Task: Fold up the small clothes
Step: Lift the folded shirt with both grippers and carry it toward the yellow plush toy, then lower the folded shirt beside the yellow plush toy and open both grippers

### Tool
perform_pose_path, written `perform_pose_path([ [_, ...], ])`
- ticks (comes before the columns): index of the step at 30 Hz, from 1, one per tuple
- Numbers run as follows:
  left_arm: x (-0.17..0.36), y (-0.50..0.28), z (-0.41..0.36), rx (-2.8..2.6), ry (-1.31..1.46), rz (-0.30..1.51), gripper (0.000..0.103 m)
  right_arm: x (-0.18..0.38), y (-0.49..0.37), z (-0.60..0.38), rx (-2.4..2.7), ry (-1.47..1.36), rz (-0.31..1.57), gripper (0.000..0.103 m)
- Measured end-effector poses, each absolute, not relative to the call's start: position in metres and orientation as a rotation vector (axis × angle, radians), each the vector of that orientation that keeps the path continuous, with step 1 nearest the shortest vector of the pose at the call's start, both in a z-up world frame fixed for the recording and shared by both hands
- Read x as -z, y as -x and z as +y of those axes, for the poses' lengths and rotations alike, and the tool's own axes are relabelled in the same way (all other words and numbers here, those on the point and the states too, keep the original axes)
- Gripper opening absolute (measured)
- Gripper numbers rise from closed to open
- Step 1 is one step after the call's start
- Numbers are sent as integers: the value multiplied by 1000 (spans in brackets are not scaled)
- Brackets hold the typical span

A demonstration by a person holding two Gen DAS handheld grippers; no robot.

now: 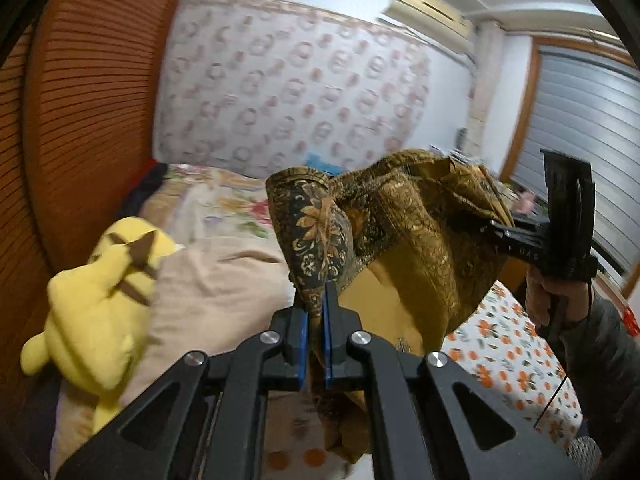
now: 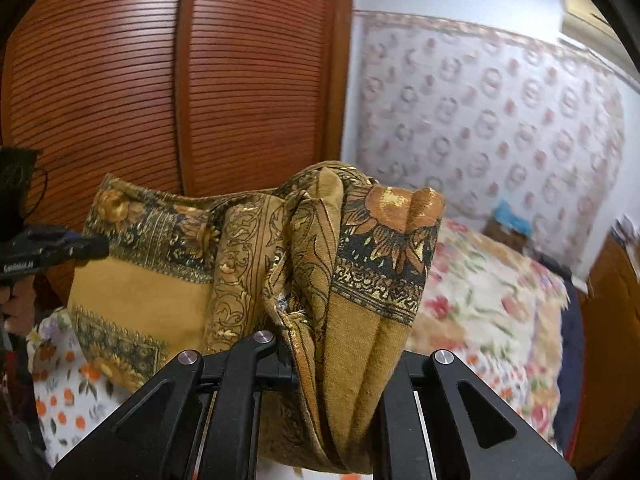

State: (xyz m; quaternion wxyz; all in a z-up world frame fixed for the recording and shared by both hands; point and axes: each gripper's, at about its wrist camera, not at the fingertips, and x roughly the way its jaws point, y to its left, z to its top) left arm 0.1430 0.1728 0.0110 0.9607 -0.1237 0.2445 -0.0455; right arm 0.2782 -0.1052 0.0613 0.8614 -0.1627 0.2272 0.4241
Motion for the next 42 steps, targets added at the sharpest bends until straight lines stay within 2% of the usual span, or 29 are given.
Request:
perform_pose_path([
  [8,40,-117,227,-66,333,490,2,-53,-309,12,-1006,466,466,8],
  [18,82,-92,234,-167,353,544,2,-18,-330,119,-1059,584,537,9],
  [23,87,-88,238,-175,352,567,2,0,-361,148,-1017,549,664,23],
  [25,88,-88,238,-177,352,568,2,1,-364,147,-989,549,662,35],
  [30,90,-91,240,-186,350,580,2,-16,-372,133,-920,469,626,54],
  [37,90,-91,241,-192,342,590,2,-31,-376,106,-864,410,546,54],
  [42,85,-92,240,-198,326,598,4,-8,-361,96,-997,406,644,54],
])
